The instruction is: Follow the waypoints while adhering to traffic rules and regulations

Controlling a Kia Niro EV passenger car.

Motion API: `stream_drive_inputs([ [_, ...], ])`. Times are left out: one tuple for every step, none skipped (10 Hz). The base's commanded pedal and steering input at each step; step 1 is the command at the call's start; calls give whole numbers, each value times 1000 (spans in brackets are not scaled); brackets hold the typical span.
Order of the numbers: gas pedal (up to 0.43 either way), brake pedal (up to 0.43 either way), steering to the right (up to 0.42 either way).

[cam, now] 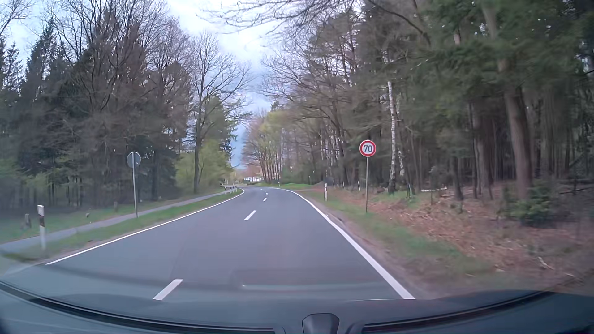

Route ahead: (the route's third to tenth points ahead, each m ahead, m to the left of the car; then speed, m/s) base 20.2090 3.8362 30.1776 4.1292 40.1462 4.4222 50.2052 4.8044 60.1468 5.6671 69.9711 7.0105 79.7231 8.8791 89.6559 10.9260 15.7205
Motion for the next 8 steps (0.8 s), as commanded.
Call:
stream_drive_inputs([
  [79,0,-8],
  [79,0,-10],
  [79,0,-11],
  [79,0,-10],
  [79,0,-10],
  [79,0,-11],
  [79,0,-11],
  [79,0,-10],
])
